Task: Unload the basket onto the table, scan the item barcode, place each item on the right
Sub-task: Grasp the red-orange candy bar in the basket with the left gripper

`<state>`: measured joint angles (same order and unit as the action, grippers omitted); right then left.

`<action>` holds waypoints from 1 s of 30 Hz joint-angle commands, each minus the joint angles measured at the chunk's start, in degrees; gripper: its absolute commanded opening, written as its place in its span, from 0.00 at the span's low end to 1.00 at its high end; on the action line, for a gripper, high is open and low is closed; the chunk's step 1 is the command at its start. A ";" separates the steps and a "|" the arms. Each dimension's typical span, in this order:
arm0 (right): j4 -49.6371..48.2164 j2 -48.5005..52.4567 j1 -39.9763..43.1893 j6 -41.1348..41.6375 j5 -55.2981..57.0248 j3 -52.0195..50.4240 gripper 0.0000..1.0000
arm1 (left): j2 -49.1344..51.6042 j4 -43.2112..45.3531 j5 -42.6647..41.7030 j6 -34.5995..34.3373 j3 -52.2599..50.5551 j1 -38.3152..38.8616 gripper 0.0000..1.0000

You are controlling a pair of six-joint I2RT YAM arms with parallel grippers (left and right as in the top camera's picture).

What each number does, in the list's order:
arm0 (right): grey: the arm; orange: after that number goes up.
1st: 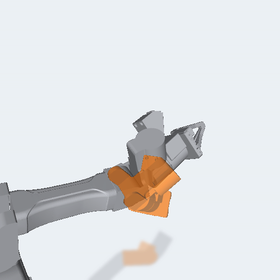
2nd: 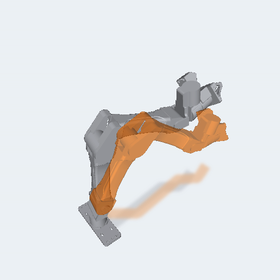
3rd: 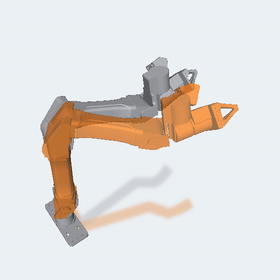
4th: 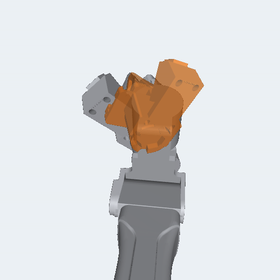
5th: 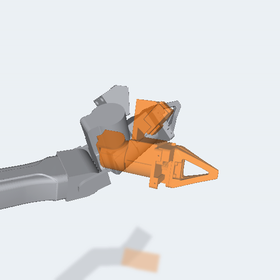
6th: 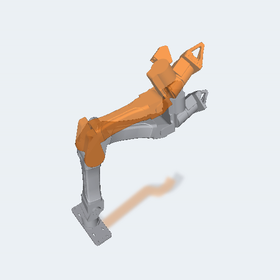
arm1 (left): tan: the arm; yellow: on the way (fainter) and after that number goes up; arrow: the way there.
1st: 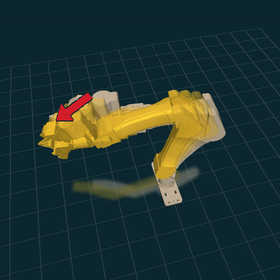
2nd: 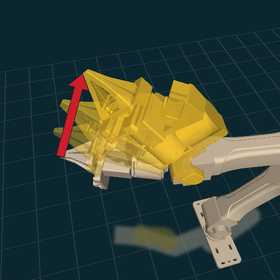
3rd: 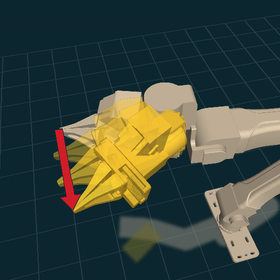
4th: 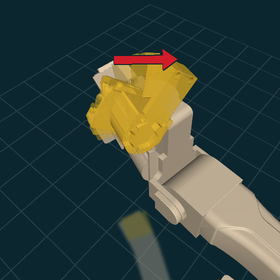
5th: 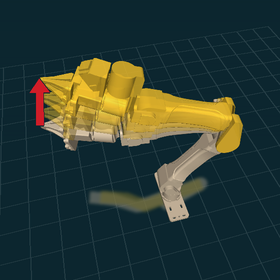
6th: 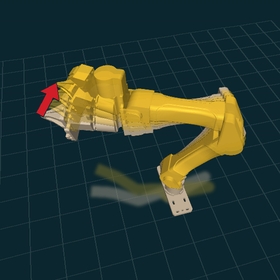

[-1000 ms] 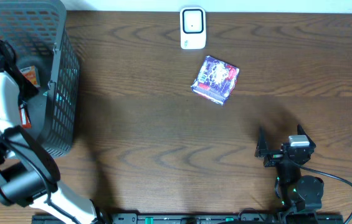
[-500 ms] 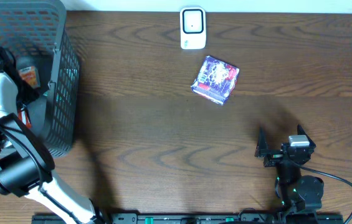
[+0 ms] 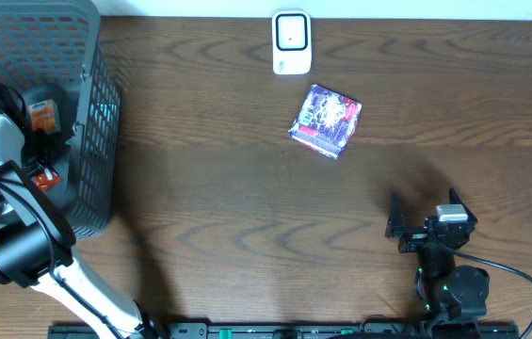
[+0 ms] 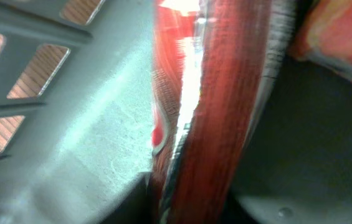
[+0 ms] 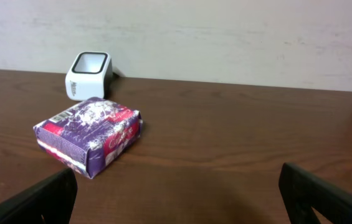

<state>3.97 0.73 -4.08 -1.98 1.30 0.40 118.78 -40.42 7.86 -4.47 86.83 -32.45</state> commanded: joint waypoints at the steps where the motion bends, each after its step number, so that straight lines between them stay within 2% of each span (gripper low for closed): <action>1: 0.13 -0.02 0.24 -0.44 0.52 -0.09 0.99 | 2.08 -0.92 -1.05 0.81 -0.46 -0.11 0.08; 5: 0.13 -0.02 0.24 -0.44 0.52 -0.09 0.99 | 0.42 -1.66 -1.14 0.48 -0.04 -0.11 0.08; 9: 0.13 -0.02 0.24 -0.44 0.52 -0.09 0.99 | -5.46 -1.57 -2.95 -4.04 0.52 -0.09 0.07; 15: 0.13 -0.02 0.24 -0.44 0.52 -0.09 0.99 | -17.46 1.16 -19.23 -4.87 0.52 0.04 0.07; 22: 0.13 -0.02 0.24 -0.44 0.52 -0.09 0.99 | -31.69 3.54 -28.65 -19.71 0.52 0.07 0.07; 30: 0.13 -0.02 0.24 -0.44 0.52 -0.09 0.99 | -44.48 7.82 -45.33 -21.55 0.52 2.40 0.07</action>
<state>3.99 0.73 -4.08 -1.96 1.30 0.40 77.73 -33.56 -27.88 -23.05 86.83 -31.81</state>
